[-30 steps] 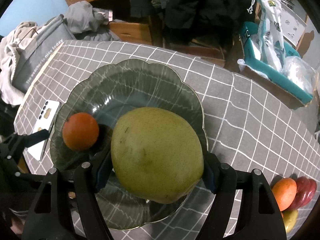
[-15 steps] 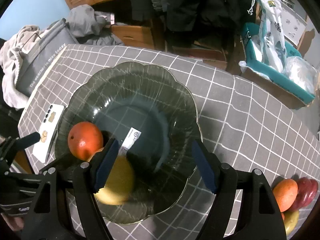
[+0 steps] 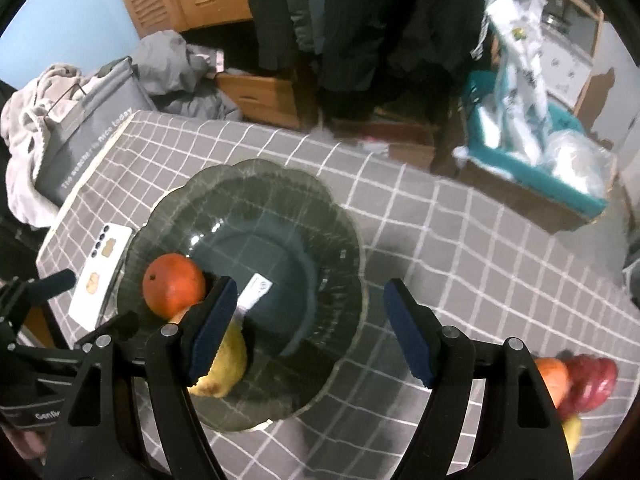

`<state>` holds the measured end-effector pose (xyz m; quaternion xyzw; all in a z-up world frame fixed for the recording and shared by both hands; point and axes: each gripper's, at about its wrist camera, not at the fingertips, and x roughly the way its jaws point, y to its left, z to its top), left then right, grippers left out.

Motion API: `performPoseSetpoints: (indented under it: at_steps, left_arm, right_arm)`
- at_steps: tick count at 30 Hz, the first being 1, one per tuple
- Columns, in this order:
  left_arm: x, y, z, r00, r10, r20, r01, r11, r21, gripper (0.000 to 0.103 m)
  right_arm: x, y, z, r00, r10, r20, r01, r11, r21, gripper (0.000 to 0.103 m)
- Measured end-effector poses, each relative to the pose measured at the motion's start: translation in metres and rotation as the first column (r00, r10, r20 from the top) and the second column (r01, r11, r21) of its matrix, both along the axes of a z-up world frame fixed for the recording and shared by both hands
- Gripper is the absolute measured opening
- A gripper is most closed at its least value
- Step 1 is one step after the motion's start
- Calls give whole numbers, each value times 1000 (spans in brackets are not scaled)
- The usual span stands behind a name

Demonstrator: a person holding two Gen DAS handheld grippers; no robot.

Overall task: Organize fruits
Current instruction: 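Withdraw both open tools from the bowl back toward the remaining fruit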

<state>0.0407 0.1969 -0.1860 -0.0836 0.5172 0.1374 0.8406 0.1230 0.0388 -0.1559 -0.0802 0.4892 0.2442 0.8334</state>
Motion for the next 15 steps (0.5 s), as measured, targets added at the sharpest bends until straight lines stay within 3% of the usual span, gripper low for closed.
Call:
performPoseSetpoints:
  at_steps: [15]
  left_arm:
    - [-11, -32, 54, 991, -64, 114, 61, 998, 23, 97]
  right_arm:
    - [-26, -59, 71, 979, -128, 161, 127, 992, 15, 78]
